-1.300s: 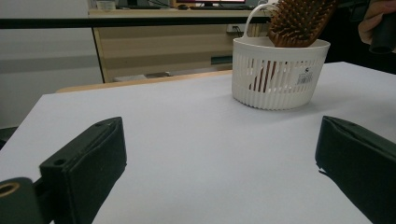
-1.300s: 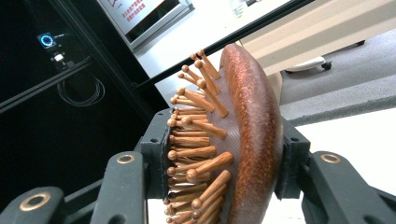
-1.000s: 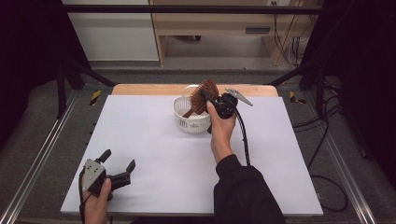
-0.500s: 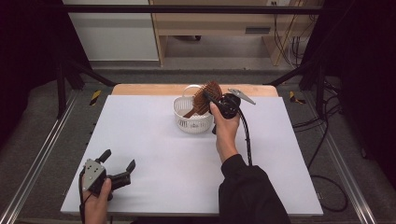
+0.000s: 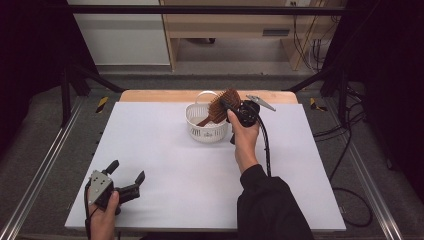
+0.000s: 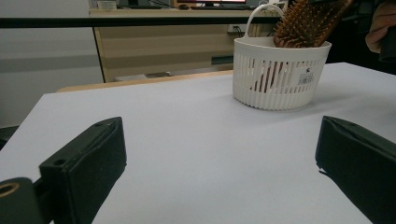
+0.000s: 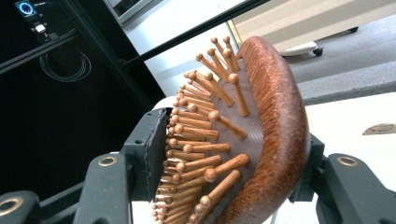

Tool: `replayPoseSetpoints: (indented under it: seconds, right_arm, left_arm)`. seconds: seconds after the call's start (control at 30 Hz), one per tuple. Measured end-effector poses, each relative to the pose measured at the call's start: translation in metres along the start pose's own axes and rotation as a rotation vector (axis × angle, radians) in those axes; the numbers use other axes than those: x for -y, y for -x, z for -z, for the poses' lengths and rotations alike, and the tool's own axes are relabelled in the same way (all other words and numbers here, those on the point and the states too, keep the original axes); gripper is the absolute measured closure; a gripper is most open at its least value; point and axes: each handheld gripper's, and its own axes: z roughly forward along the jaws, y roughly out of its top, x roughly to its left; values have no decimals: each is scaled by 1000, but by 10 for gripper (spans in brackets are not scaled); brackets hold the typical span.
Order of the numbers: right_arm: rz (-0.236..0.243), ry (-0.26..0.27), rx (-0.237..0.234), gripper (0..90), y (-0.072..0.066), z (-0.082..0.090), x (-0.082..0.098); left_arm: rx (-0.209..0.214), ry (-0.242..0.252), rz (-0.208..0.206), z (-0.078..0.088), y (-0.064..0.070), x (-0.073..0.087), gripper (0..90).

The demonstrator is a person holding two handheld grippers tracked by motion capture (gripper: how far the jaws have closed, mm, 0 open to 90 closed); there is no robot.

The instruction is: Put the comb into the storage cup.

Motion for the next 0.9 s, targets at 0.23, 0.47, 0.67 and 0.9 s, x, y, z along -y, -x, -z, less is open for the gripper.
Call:
replayPoseSetpoints:
  seconds: [0.23,0.47,0.67,0.9]
  right_arm:
    - [-10,-5,8,409,3,0,0]
    - [-5,-10,12,402,6,0,0]
    - [0,-10,25,390,8,1,0]
    - [-10,-14,31,381,11,1,1]
  left_arm:
    - [1,0,0,0,0,0,20]
    - [4,-4,1,0,0,0,20]
    - [4,-5,-1,-1,0,0,20]
    - [5,-5,0,-1,0,0,20]
